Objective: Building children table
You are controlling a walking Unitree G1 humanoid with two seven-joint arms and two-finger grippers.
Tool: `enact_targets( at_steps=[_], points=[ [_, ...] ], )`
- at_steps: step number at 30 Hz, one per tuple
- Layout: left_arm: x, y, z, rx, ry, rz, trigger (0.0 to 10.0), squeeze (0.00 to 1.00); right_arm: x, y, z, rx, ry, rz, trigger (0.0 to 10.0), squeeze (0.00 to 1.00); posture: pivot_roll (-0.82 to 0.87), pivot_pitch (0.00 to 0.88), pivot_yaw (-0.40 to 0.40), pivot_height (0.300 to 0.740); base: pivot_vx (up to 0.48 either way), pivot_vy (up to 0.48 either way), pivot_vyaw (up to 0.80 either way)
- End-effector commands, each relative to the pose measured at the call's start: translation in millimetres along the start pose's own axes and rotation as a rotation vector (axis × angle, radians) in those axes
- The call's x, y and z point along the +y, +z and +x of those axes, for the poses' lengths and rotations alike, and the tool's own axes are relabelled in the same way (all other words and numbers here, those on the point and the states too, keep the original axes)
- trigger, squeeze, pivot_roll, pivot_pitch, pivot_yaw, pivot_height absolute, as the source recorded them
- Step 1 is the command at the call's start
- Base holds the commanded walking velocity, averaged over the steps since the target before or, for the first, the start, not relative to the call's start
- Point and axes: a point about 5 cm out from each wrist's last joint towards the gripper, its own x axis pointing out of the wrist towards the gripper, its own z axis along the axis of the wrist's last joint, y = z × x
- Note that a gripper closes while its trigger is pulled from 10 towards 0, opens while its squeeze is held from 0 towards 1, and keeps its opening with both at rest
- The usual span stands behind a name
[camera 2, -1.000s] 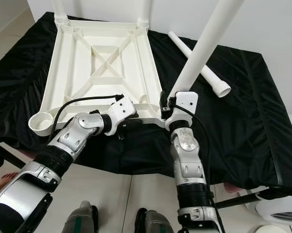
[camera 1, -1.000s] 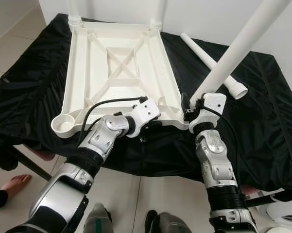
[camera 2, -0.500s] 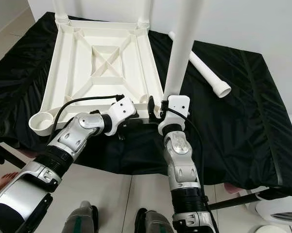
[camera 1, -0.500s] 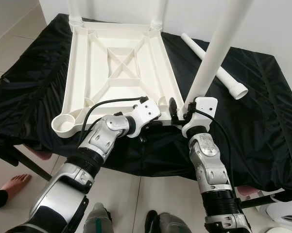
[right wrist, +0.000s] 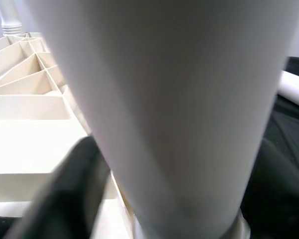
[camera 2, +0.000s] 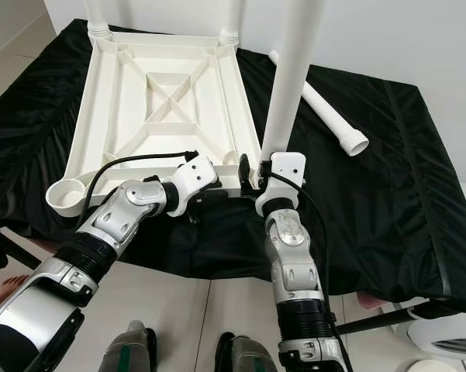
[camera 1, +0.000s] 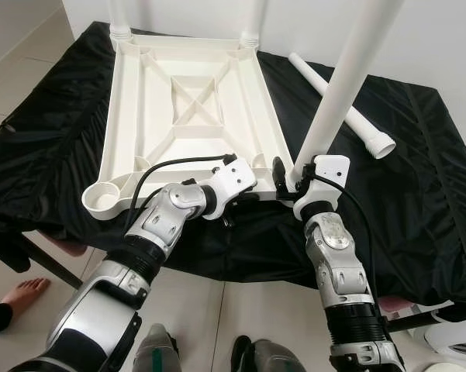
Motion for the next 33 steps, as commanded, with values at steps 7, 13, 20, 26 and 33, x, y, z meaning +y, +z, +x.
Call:
enact_targets(
  at_steps=[7, 13, 20, 26, 33],
  points=[
    [-0.9, 13.4, 3.3, -0.039, 0.003, 0.047, 10.0, 0.00, -7.7, 4.1, 1.4, -0.033, 0.021, -0.034, 0.0, 0.00, 0.05, 0.039, -0.101, 0.740, 0.000, 0.000, 0.00],
    [-0.5, 13.0, 2.7, -0.036, 0.006, 0.047, 10.0, 0.00, -15.3, 6.1, 4.2, -0.046, 0.016, -0.096, 0.0, 0.00, 0.05, 0.042, -0.102, 0.740, 0.000, 0.000, 0.00],
    [-0.5, 12.2, 2.0, -0.032, 0.004, 0.047, 10.0, 0.00, -20.3, 5.2, 8.5, -0.032, 0.030, -0.118, 10.0, 0.00, 0.05, 0.042, -0.099, 0.740, 0.000, 0.000, 0.00],
    [-1.0, 11.9, 1.7, -0.030, 0.001, 0.049, 10.0, 0.00, -21.5, 5.6, 11.2, -0.018, 0.074, -0.092, 10.0, 0.00, 0.05, 0.045, -0.096, 0.740, 0.000, 0.000, 0.00],
    [-2.0, 11.6, 1.7, -0.027, -0.004, 0.047, 10.0, 0.00, -25.2, 11.2, 16.3, -0.017, 0.180, -0.099, 10.0, 0.00, 0.05, 0.049, -0.093, 0.740, 0.000, 0.000, 0.00]
  ],
)
